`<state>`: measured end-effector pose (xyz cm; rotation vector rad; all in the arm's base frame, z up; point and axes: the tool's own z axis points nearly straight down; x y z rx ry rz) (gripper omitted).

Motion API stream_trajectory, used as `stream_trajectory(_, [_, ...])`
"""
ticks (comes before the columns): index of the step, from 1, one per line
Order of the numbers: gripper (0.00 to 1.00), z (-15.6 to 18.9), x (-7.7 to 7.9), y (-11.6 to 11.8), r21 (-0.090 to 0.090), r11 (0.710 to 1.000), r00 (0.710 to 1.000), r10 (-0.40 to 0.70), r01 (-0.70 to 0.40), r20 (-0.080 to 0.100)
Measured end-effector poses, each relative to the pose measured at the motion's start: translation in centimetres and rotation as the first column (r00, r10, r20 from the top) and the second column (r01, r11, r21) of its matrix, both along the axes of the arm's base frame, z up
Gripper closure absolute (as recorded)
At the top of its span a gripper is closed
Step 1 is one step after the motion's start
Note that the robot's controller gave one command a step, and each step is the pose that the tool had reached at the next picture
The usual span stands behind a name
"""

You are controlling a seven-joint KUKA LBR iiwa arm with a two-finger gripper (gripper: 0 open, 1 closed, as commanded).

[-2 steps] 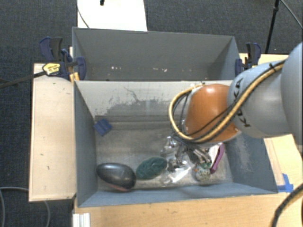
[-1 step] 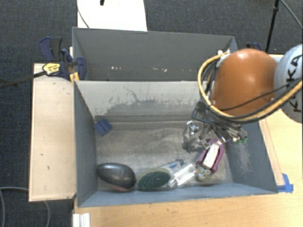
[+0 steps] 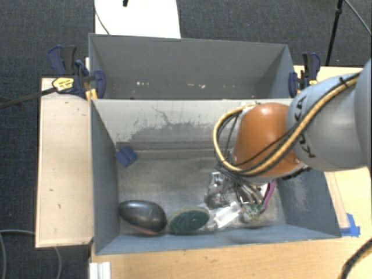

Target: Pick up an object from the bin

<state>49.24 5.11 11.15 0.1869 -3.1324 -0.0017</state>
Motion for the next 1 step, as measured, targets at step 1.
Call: stream_trajectory(1, [0.00,0.23,0.14,-0.03,0.000,1.000,1.000,0.000,0.000,0.005])
